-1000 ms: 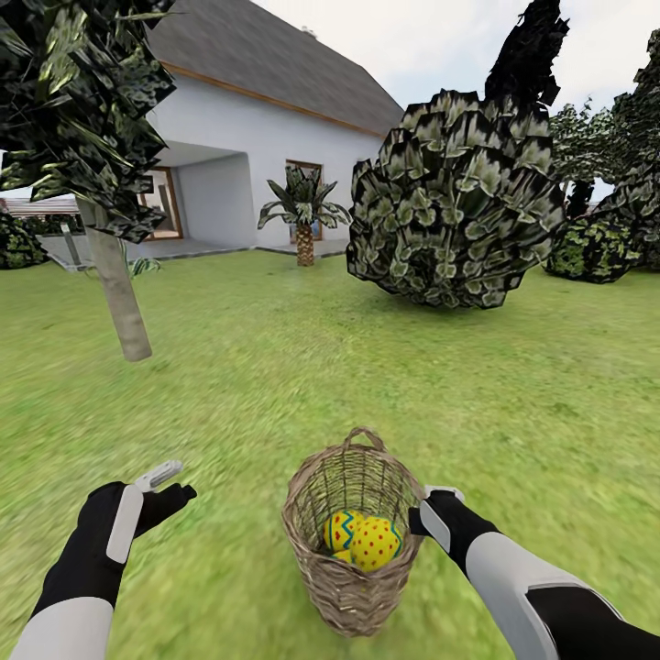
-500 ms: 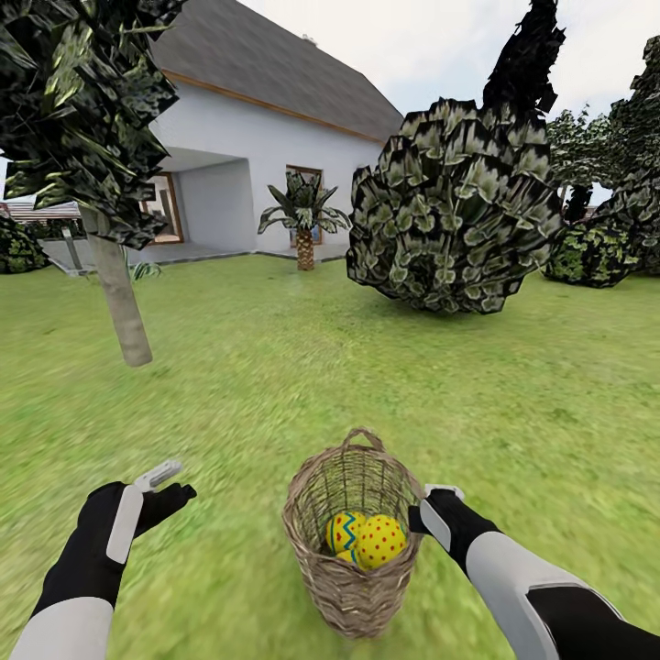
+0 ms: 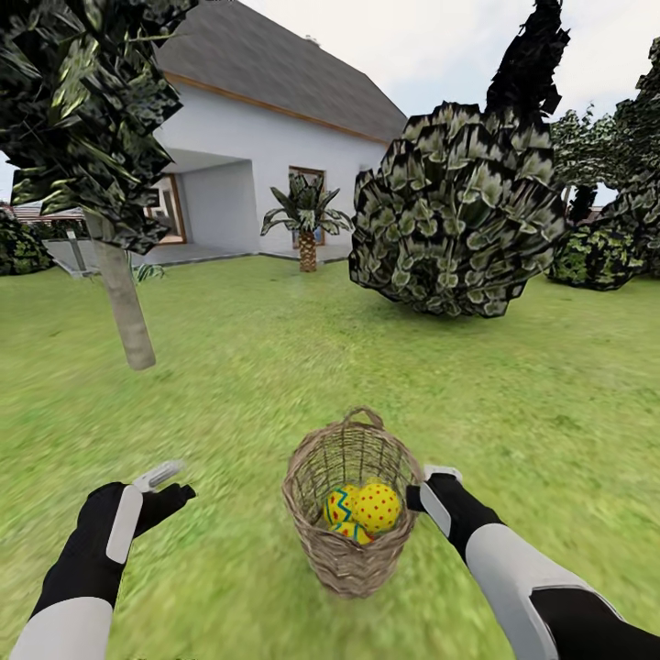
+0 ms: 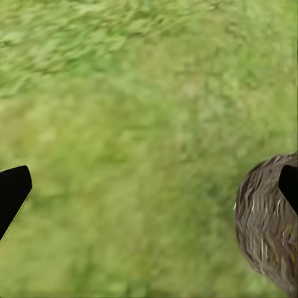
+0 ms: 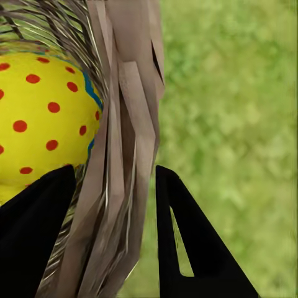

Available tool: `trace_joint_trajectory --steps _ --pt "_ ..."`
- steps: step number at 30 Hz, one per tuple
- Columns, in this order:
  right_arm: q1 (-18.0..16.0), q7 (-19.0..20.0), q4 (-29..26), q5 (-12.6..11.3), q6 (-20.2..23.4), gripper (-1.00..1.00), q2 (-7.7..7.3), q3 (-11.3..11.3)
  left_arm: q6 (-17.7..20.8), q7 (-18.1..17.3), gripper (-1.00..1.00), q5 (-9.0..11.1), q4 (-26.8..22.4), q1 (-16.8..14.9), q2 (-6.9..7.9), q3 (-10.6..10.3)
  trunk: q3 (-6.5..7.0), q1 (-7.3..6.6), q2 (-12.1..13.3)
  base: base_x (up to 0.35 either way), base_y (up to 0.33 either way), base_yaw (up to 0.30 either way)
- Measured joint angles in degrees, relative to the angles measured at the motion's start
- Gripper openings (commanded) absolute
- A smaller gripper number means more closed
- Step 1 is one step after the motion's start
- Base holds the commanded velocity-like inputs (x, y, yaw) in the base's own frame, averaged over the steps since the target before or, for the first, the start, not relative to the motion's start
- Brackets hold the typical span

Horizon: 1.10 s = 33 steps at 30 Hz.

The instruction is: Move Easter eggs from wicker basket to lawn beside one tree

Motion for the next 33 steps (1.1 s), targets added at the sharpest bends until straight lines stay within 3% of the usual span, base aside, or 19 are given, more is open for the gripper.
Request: trace_joint_trajectory --steps 11,16,18,20,22,28,33 --pt "0.0 -0.03 -0.02 -0.29 -0.06 -1.0 0.1 -0.06 -0.09 -0.04 1.0 -0.08 0.0 0.0 0.06 -0.01 1.98 -2.42 4.41 0.0 0.0 0.246" --pt "0.0 -0.06 -0.1 -0.18 -0.05 -1.0 0.02 -0.1 -0.52 0.07 1.0 -0.11 0.48 0.0 0.29 1.46 2.87 -3.51 6.42 0.0 0.0 0.257" --pt "0.0 -0.06 -0.12 -0.3 -0.07 -1.0 0.0 -0.12 -4.8 0.14 1.0 -0.21 2.53 0.0 0.25 1.45 3.23 -3.95 7.22 0.0 0.0 0.272" --pt "-0.02 -0.1 -1.93 -0.27 -0.01 -1.0 -0.07 -0.21 -12.46 0.03 1.0 -0.51 9.89 0.01 0.46 1.49 3.59 -4.39 8.02 0.0 0.0 0.273" --pt "0.02 -0.14 -2.47 -0.05 0.85 -1.0 -0.12 0.02 -17.14 -0.12 1.0 -0.63 13.54 0.0 1.59 1.45 3.94 -4.83 8.83 0.0 0.0 0.273" --pt "-0.01 -0.13 -2.77 -0.19 1.07 -1.0 -0.18 -0.19 -18.88 -0.19 1.0 -0.71 14.79 -0.01 2.21 1.16 5.03 -6.15 11.23 0.0 0.0 0.273" --pt "0.02 -0.14 -2.37 0.0 1.06 -1.0 -0.03 0.05 -18.91 0.05 1.0 -0.57 14.79 -0.01 2.2 1.17 4.89 -6.16 11.25 0.0 0.0 0.27"
